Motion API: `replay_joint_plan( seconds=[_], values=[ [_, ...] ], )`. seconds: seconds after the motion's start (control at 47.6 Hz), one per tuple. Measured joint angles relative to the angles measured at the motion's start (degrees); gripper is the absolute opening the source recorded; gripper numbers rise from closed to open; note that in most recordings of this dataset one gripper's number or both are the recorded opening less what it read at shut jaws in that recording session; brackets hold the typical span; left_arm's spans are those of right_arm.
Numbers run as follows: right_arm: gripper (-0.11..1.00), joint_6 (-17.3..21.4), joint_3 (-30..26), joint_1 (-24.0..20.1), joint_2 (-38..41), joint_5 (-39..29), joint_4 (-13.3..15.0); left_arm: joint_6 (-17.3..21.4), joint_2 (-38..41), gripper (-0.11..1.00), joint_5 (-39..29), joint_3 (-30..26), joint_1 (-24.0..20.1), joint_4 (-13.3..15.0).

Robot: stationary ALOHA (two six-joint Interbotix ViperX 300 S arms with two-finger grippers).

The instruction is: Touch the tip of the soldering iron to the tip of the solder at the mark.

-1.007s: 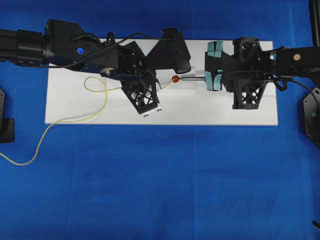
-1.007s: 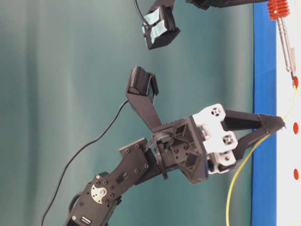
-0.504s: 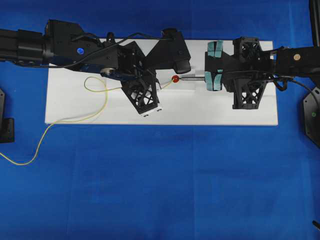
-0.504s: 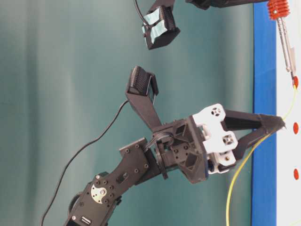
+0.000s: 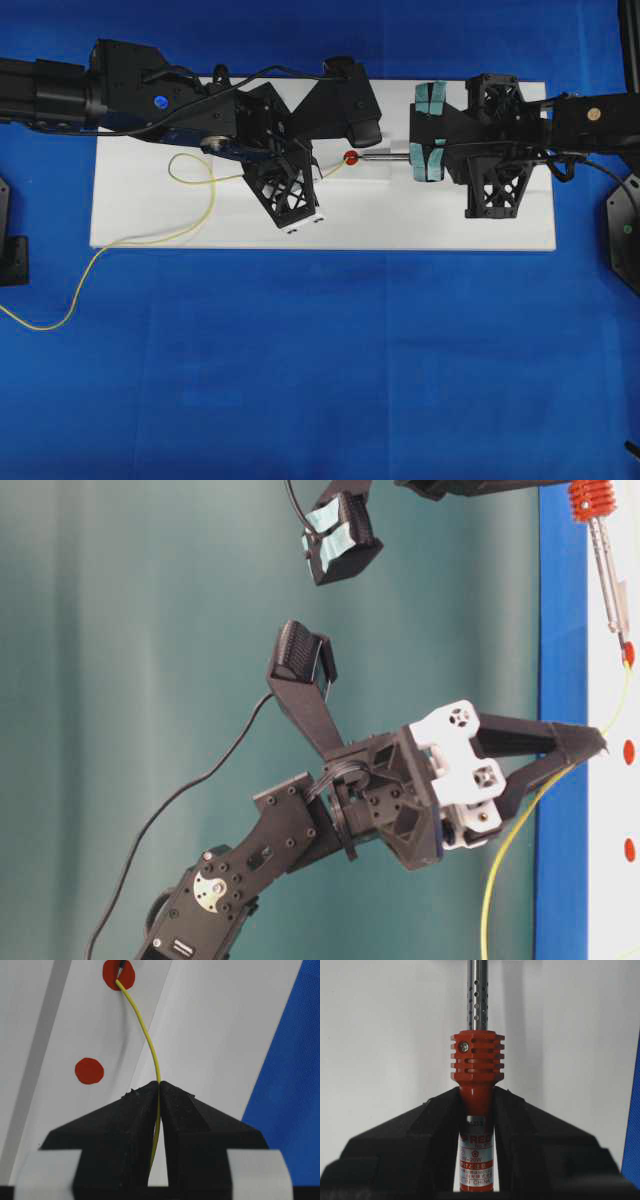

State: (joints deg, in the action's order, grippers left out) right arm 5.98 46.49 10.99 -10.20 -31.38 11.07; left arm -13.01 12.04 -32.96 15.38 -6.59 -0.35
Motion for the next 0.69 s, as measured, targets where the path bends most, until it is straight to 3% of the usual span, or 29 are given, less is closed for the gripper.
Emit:
replay_joint_plan(
  seconds=[0.462, 0.693],
  values=[
    [0.07, 0.0, 0.0, 0.0, 0.0, 0.09, 0.0, 0.0, -0.35, 0.01, 0.26, 0.44, 0.09, 0.0],
    [0.07, 0.0, 0.0, 0.0, 0.0, 0.18, 0.0, -0.18, -6.5, 0.01, 0.35, 4.22, 0.44, 0.0]
  ],
)
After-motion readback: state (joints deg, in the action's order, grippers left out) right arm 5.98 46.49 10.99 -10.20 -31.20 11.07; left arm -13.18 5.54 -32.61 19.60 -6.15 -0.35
